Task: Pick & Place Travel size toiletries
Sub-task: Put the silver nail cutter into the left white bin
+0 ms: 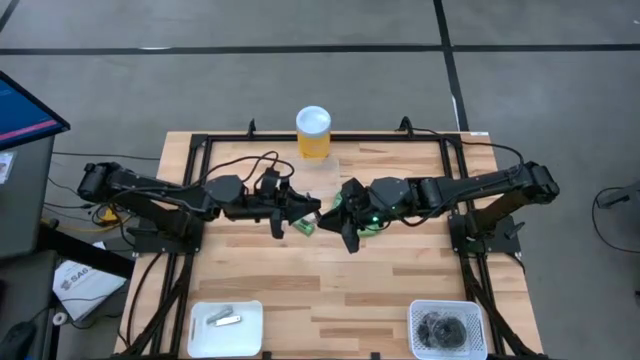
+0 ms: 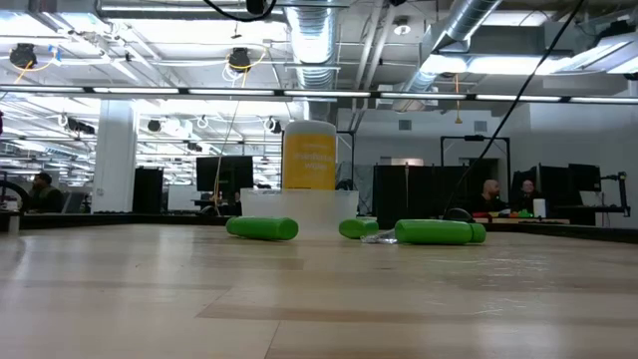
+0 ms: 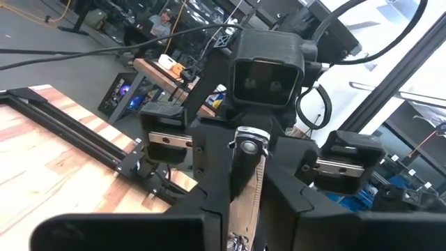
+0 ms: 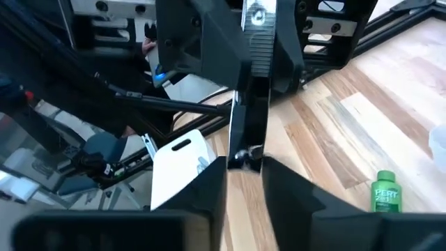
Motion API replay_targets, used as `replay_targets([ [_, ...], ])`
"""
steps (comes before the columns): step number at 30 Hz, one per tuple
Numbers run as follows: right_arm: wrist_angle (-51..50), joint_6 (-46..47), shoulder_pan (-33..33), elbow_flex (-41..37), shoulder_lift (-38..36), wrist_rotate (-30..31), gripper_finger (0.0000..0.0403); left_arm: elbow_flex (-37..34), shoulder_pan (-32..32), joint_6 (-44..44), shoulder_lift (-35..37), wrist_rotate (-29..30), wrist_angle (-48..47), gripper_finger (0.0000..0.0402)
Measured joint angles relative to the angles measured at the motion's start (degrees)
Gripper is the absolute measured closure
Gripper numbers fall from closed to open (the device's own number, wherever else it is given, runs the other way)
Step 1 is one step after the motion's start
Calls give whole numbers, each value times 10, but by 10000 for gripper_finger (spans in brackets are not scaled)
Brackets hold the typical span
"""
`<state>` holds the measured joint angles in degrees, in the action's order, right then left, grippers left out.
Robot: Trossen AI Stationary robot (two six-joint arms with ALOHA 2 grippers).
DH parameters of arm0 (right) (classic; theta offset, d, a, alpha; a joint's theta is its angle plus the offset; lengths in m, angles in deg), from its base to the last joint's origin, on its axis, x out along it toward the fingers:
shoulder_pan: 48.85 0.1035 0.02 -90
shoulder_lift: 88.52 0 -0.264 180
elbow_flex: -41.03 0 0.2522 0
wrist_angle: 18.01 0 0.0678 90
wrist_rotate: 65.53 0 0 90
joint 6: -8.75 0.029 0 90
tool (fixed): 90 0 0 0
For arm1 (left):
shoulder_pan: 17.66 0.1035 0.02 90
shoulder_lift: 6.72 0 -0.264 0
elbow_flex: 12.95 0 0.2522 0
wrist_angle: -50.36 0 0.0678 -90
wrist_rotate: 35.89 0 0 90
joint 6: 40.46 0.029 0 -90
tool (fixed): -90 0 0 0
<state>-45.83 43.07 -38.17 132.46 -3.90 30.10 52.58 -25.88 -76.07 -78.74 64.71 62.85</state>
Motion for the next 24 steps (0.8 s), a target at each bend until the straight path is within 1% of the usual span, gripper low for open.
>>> replay_targets([
  [5, -25, -13, 4, 22, -16, -14, 222, 0, 0, 0, 11, 0, -6, 359],
  [6, -43, -13, 7, 27, -24, -15, 203, 0, 0, 0, 14, -2, -5, 359],
  [8, -82, -13, 15, 35, -34, -15, 172, 0, 0, -3, 22, -28, -11, 359],
  [10, -117, -3, 27, 39, -46, -15, 154, 0, -5, -14, 35, -65, -44, 359],
  [11, -135, 3, 35, 39, -55, -15, 150, 1, -10, -26, 37, -83, -55, 359],
  [14, -176, 19, 58, 40, -76, -15, 150, -1, -42, -55, 57, -135, -144, 359],
  [15, -193, 26, 67, 40, -80, -15, 152, 2, -56, -67, 61, -143, -172, 359],
  [17, -224, 41, 81, 40, -85, -15, 158, 0, -91, -85, 75, -157, -259, 359],
  [21, -275, 71, 97, 40, -88, -11, 174, 0, -174, -157, 86, -161, -390, 359],
  [24, -301, 86, 99, 40, -84, -10, 184, 0, -245, -221, 83, -133, -448, 359],
])
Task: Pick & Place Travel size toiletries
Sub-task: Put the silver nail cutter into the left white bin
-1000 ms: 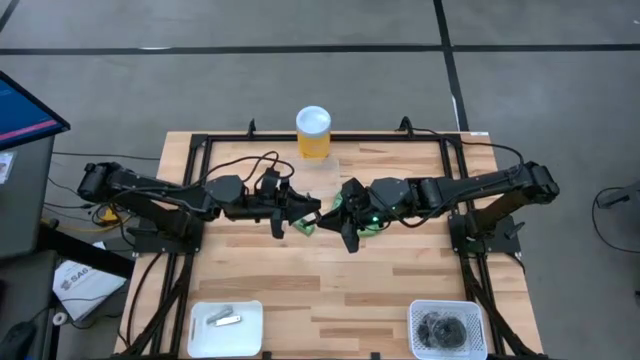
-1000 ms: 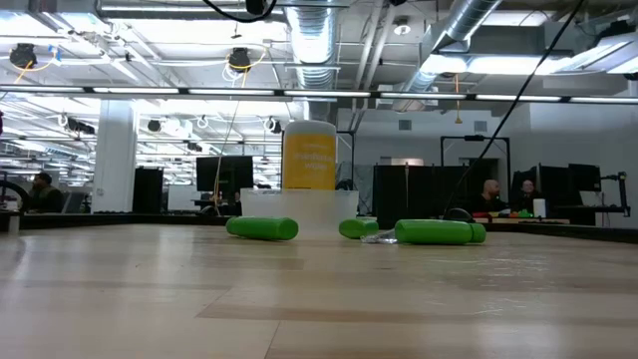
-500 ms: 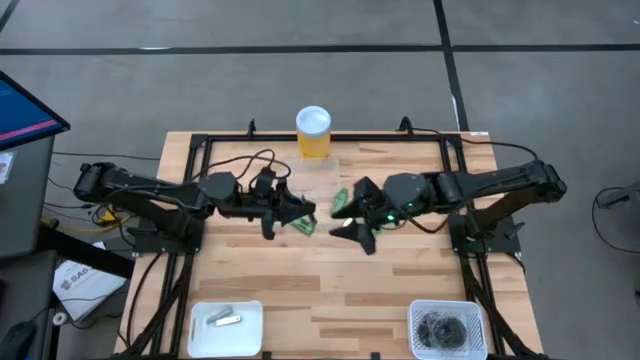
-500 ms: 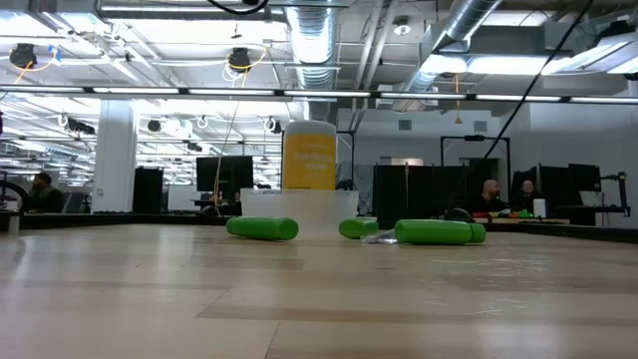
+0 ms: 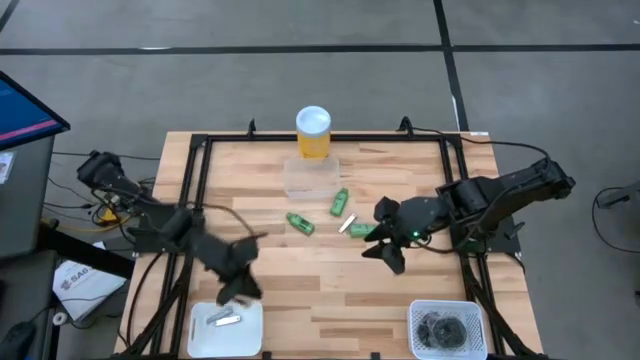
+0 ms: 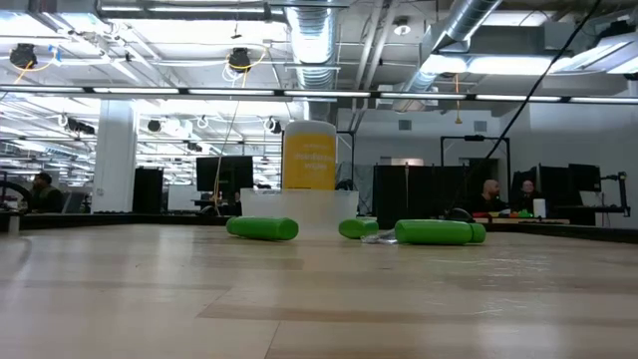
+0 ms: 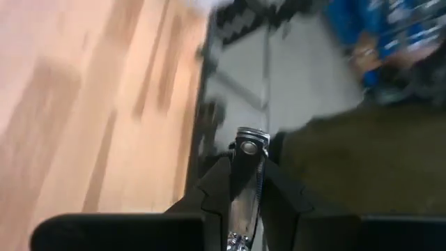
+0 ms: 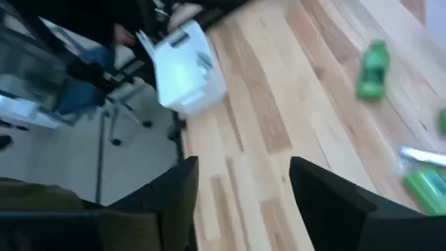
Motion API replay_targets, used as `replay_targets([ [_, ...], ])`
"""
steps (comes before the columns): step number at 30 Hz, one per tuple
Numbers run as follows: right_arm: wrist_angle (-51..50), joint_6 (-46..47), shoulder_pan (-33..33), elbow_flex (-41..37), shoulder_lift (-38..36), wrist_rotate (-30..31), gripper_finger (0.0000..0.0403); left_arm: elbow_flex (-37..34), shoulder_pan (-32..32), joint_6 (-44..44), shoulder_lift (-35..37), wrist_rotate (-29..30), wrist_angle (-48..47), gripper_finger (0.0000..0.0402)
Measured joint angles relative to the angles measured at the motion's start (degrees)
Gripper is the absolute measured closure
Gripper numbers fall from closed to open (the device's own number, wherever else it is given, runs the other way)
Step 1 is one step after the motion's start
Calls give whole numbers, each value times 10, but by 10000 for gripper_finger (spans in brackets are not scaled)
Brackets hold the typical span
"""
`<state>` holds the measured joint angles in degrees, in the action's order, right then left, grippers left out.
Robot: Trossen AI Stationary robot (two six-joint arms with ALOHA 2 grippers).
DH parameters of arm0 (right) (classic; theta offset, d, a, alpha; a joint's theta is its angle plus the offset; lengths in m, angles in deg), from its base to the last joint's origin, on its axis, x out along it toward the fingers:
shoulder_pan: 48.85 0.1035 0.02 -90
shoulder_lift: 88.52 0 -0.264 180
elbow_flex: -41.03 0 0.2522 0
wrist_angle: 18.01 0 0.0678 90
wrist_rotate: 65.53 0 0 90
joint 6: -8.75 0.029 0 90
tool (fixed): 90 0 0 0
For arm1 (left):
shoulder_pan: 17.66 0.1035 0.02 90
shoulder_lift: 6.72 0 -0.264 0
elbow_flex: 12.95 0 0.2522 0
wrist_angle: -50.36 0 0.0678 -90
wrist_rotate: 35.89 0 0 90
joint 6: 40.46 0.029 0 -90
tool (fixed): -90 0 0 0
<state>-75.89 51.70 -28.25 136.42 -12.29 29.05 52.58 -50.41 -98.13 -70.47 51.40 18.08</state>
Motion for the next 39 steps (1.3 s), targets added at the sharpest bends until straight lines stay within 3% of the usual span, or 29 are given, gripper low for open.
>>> replay_targets([
  [5, -20, 0, 0, 0, 10, 0, 195, 0, -109, -81, -29, 50, -91, 359],
  [10, -22, -6, -4, -1, 19, 0, 198, 0, -165, -107, -83, 64, -147, 359],
  [22, -22, -5, -5, 0, 22, 0, 205, 0, -171, -107, -228, 23, -150, 358],
  [30, -22, -4, -5, 0, 22, 0, 206, 0, -170, -108, -257, 22, -144, 350],
  [39, -22, 5, -5, 0, 22, -1, 202, 0, -170, -108, -254, 22, -139, 264],
])
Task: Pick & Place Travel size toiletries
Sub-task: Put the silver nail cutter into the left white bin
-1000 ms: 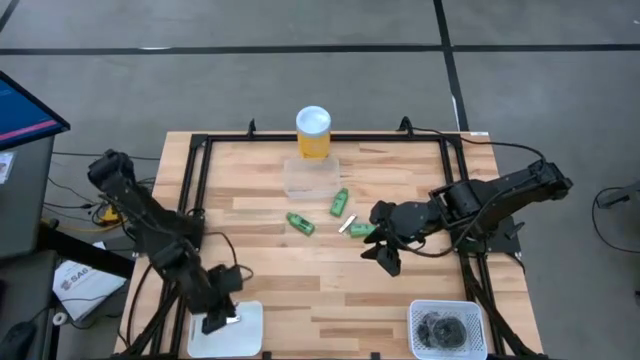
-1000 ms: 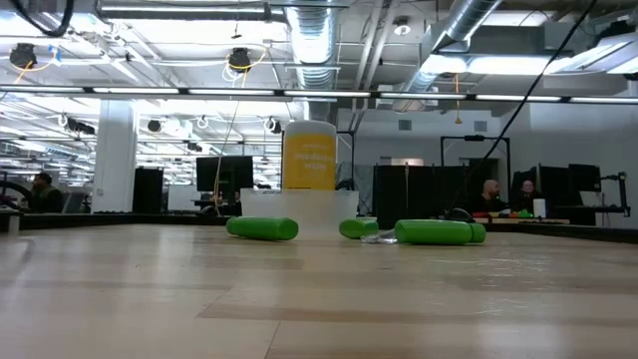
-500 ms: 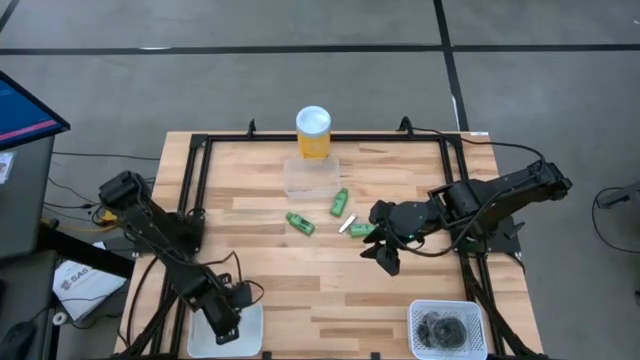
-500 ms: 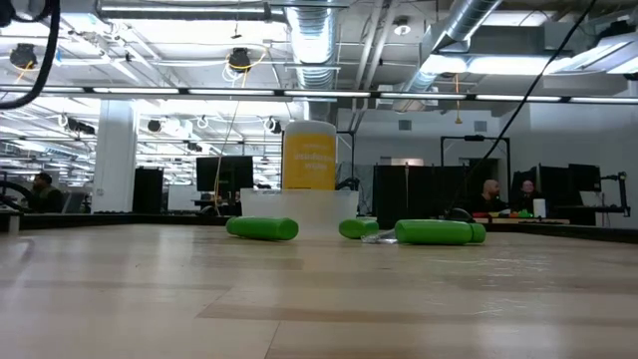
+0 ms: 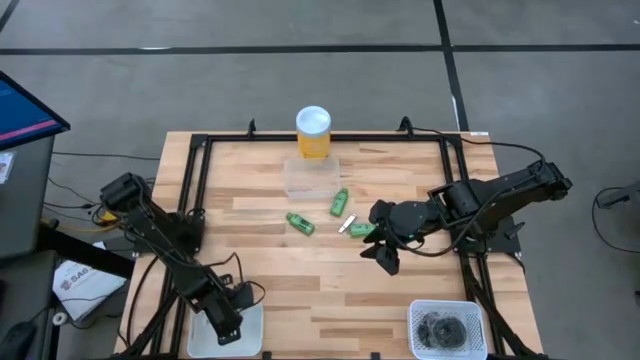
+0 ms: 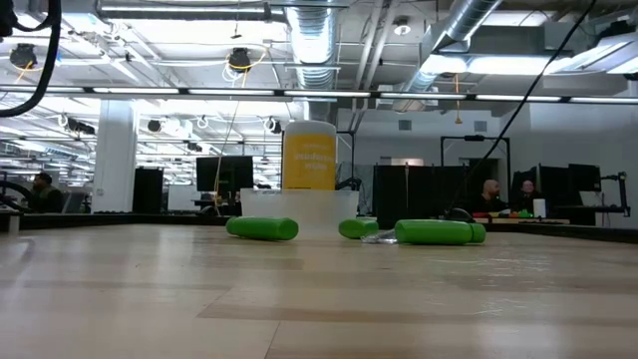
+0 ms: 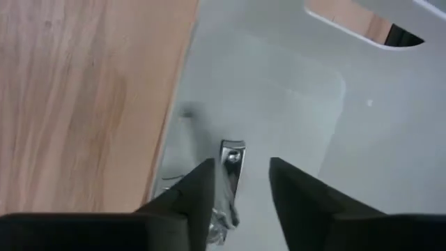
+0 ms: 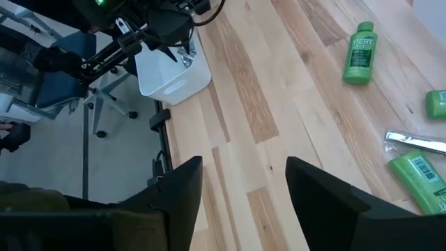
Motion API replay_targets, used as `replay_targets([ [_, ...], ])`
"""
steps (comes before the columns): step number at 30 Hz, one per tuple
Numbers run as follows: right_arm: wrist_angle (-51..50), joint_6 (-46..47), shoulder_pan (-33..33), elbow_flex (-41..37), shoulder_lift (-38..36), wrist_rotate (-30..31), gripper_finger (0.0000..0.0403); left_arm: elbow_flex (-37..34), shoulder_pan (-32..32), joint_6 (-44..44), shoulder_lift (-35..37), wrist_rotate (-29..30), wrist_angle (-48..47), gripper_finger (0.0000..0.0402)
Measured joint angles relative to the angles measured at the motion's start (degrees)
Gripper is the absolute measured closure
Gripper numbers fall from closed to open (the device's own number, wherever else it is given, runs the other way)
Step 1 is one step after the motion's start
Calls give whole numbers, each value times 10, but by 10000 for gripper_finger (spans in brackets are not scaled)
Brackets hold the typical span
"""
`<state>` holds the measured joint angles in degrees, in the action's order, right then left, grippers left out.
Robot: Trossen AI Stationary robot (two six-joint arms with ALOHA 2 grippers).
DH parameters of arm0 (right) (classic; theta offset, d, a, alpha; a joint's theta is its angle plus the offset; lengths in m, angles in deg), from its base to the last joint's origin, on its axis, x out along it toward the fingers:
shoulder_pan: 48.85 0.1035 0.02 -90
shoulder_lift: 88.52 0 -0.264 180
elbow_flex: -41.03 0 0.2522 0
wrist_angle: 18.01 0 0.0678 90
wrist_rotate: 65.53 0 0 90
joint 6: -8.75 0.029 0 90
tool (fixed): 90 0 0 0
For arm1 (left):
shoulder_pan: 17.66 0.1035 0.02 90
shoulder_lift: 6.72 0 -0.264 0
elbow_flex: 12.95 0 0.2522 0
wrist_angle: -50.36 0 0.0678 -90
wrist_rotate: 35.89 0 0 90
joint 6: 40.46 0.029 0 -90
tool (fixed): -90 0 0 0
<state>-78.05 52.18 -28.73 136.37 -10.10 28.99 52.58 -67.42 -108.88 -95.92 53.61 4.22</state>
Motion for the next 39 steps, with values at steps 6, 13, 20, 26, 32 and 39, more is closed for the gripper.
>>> replay_targets([
  [6, 0, -8, -22, 1, 6, 18, 177, 0, 15, -12, 55, -28, 5, 199],
  [13, -14, -133, -109, 1, 57, 24, 168, 1, 54, -41, 213, 28, 9, 186],
  [20, -113, -106, -230, -1, 168, 15, 164, 1, 64, -57, 350, 262, 19, 200],
  [26, -104, -342, -254, 0, 271, 9, 148, 1, 64, -37, 397, 347, 21, 203],
  [32, -112, -583, -237, 0, 319, 22, 147, 1, 63, -36, 383, 346, 25, 203],
  [39, -63, -720, -215, 1, 334, 61, 147, 0, 63, -36, 360, 346, 30, 204],
])
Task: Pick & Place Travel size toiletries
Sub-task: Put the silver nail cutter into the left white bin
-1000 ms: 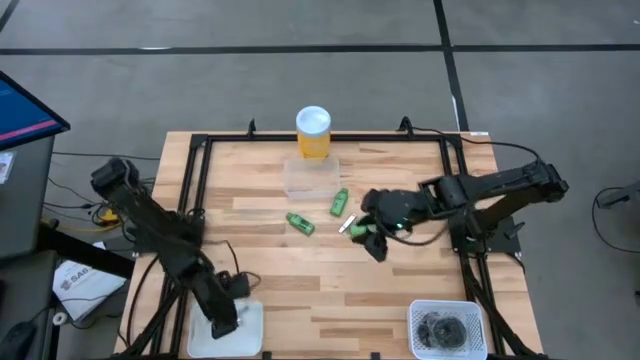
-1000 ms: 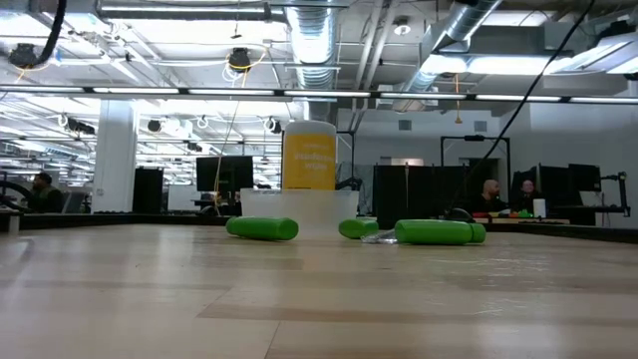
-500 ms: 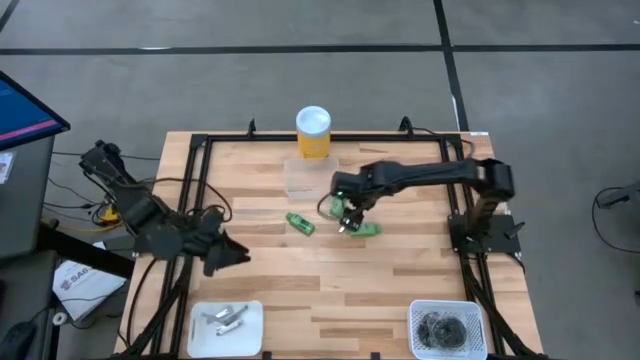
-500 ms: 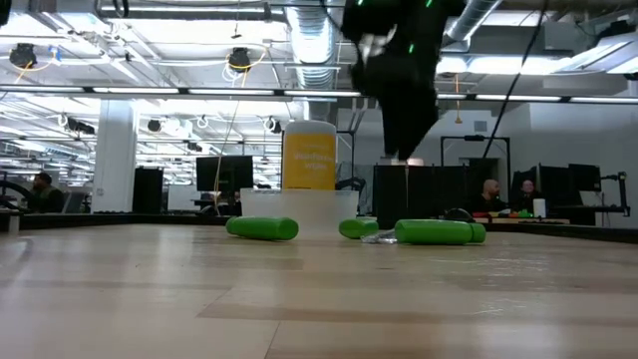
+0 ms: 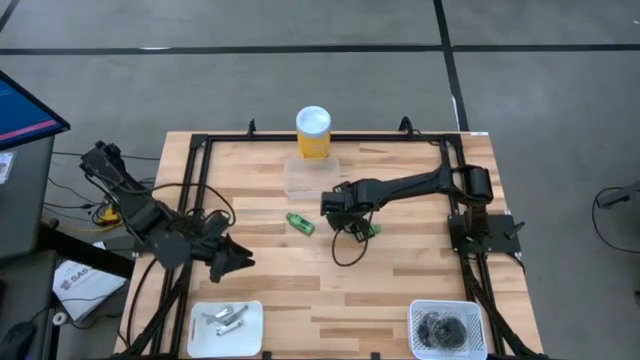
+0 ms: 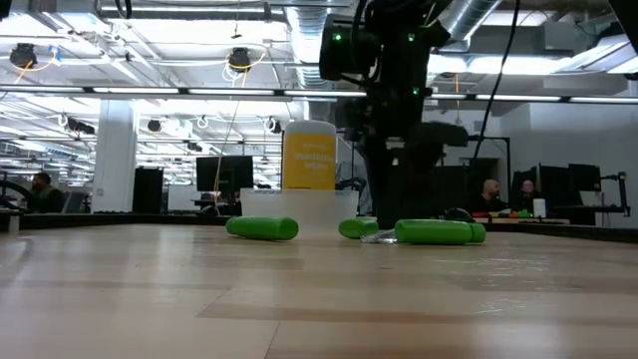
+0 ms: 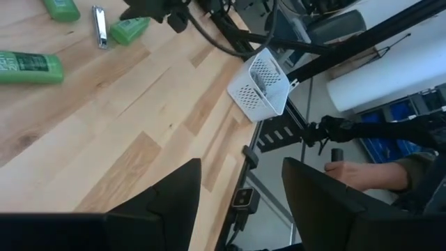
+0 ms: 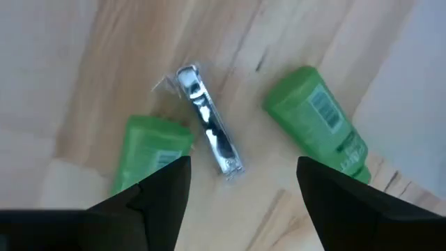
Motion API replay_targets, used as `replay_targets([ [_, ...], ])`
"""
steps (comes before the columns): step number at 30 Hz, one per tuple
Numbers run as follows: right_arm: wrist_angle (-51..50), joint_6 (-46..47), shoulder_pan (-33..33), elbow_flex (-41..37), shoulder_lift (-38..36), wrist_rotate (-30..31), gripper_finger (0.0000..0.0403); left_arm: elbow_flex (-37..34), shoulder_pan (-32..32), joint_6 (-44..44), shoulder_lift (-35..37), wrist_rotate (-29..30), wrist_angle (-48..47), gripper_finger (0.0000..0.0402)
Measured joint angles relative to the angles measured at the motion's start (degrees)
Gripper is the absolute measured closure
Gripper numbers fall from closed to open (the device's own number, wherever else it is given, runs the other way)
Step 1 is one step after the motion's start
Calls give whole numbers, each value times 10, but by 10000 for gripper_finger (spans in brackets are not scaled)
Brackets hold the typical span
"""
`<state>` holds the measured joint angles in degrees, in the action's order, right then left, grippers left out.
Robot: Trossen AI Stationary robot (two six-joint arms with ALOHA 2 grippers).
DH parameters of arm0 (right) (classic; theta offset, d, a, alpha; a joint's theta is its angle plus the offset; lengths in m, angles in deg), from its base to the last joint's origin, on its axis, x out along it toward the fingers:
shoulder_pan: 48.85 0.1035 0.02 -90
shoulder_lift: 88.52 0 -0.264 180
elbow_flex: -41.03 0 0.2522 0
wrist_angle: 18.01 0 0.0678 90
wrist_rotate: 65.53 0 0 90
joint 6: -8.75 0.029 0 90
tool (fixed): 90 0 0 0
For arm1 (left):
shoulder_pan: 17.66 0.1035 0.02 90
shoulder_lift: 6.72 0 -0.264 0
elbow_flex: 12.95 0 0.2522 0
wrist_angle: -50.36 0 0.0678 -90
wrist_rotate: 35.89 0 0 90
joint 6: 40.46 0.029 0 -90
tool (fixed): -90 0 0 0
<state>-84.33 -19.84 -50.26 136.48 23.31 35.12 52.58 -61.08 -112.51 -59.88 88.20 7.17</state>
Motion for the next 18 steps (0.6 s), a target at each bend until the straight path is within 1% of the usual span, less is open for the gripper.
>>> replay_targets([
  [3, -10, -35, -4, -1, 2, 4, 147, 0, 0, 0, -2, 0, 1, 204],
  [7, -29, -53, -16, -4, 11, 0, 147, 0, 0, 0, -3, 1, 4, 204],
  [9, -6, -68, -21, -11, 9, 0, 147, 0, 0, 0, -3, 1, 4, 204],
  [14, 1, -84, -25, -43, 10, -3, 147, 0, 0, 0, -3, 6, 4, 204],
  [18, 37, -95, -20, -58, 10, -2, 147, 0, 0, 0, -3, 16, 5, 204],
])
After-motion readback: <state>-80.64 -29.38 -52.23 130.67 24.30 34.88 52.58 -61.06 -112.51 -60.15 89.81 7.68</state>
